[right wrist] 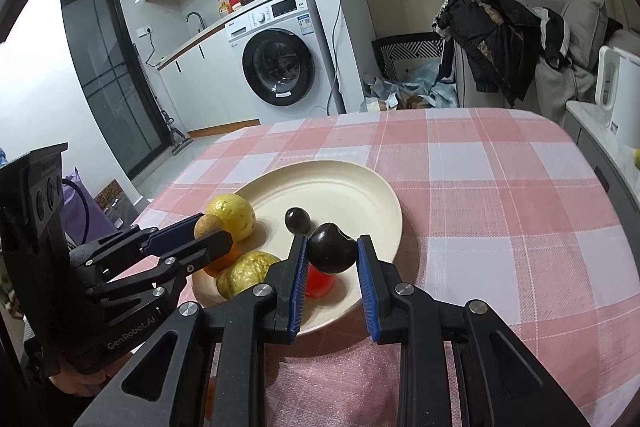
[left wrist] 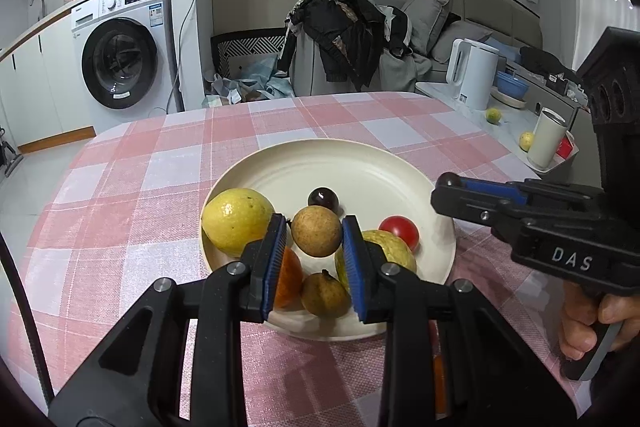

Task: Organize fruits
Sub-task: 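Carry the plum and brown fruit onto the plate and open both tools, then pull both open tools back from the plate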

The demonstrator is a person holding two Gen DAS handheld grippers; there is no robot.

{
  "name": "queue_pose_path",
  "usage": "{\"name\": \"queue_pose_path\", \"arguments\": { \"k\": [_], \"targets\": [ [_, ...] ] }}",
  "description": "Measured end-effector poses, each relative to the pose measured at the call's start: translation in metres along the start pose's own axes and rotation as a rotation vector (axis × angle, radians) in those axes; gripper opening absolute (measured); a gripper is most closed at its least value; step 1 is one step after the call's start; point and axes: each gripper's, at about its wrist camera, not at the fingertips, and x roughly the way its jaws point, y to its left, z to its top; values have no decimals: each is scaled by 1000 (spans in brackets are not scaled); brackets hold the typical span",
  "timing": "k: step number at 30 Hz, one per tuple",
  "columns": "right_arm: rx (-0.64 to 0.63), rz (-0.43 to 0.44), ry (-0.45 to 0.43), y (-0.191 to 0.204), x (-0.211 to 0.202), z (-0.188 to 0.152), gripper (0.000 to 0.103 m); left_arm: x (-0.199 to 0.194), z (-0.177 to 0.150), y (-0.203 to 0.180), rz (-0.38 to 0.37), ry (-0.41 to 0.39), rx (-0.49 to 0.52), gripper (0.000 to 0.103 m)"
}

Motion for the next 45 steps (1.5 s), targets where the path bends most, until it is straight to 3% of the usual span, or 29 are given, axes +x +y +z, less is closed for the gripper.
{"name": "queue_pose_path", "arguments": {
  "k": [21,24,26,30,39,41,43,45],
  "targets": [
    [-6,-36,50,1,18,-6,26,0,-2,0,6,1,-4,26],
    [-9,-41,46,2,16,-7,26,-2,-3,2,5,-6,-17,29],
    [-12,-50,34,2,14,-6,27,-4,-3,4,7,-11,-25,38],
    [-3,-53,19,0,11,-5,36,-7,-2,5,17,-21,-28,46],
    [-20,-61,13,2,9,-6,51,-17,-3,8,40,-56,-45,78],
    [-30,-66,16,3,9,-7,59,-19,-4,11,26,-46,-53,80],
    [-33,-62,14,3,8,-8,76,-20,-6,13,34,-32,-55,83],
    [-36,-67,4,4,5,-8,80,-25,-10,14,51,-28,-50,83]
  ]
}}
